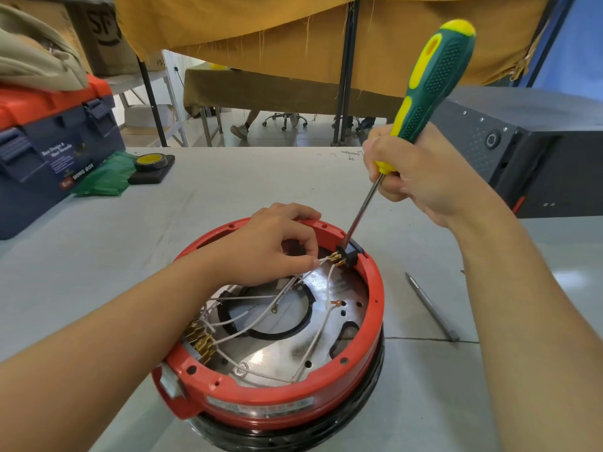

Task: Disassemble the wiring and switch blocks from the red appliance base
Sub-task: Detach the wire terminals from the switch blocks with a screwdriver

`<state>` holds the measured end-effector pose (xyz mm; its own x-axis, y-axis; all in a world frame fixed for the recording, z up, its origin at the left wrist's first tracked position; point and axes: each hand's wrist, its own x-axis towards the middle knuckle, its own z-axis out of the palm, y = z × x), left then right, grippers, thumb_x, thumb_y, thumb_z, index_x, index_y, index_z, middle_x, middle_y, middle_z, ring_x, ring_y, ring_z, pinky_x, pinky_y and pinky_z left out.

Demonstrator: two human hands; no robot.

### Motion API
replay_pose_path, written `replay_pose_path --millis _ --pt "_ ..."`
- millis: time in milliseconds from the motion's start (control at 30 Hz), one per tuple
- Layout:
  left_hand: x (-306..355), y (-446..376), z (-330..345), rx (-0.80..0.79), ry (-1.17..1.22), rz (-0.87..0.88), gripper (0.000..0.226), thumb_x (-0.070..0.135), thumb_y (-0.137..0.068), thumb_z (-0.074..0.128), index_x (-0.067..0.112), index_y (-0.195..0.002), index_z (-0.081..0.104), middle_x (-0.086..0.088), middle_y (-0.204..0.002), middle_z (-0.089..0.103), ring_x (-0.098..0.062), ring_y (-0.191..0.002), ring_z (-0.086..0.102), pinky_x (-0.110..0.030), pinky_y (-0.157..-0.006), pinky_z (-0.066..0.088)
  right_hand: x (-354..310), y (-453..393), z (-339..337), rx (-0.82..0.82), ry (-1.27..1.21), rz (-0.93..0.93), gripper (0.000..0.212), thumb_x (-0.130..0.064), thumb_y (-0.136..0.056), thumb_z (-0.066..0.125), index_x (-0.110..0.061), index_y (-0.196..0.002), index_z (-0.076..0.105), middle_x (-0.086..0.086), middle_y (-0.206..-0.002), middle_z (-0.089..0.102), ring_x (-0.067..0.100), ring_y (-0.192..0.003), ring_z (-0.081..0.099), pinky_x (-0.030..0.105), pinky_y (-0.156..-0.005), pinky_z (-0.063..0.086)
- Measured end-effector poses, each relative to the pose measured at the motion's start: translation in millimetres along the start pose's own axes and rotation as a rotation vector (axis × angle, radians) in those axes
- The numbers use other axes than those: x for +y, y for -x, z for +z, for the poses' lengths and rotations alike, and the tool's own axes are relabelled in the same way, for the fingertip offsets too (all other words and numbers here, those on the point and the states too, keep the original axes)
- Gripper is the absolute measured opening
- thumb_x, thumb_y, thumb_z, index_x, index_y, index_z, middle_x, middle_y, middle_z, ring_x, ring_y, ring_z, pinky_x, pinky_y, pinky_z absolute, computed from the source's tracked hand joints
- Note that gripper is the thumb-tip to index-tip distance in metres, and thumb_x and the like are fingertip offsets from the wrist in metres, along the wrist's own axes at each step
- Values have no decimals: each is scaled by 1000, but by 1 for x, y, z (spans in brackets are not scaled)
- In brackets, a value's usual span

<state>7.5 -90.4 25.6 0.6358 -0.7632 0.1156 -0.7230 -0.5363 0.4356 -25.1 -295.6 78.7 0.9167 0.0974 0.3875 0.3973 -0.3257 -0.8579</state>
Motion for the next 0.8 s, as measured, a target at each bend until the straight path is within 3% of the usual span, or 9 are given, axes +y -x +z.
replay_pose_path --millis 267,433,600,800 --pt "-1 0 0 -6 -11 -1 7 32 -85 63 32 -79 66 14 -141 38 -6 -127 29 -33 -109 23 -7 0 4 -41 69 -23 29 -19 -78 49 -16 -49 49 -1 -46 34 9 -35 28 14 -40 26" --pt "0 0 -1 -10 -8 -2 10 33 -85 63 34 -75 63 13 -141 38 -7 -127 30 -33 -108 23 2 0 1 -38 -33 -15 28 -15 -81 46 -11 -53 46 -12 -43 38 7 -35 24 17 -41 24" --pt "0 -1 -1 -11 3 -4 13 33 -85 63 36 -73 62 14 -141 38 -6 -127 30 -35 -108 24 10 -1 -3 6 -102 16 30 -19 -80 48 -14 -50 49 4 -51 32 12 -38 20 18 -43 22" --pt "0 -1 -1 -13 11 -8 14 34 -84 63 38 -71 61 16 -139 38 -6 -127 30 -38 -110 24 15 -1 -6 -18 -146 15 31 -19 -82 47 -16 -51 48 -6 -45 34 11 -38 21 17 -42 23"
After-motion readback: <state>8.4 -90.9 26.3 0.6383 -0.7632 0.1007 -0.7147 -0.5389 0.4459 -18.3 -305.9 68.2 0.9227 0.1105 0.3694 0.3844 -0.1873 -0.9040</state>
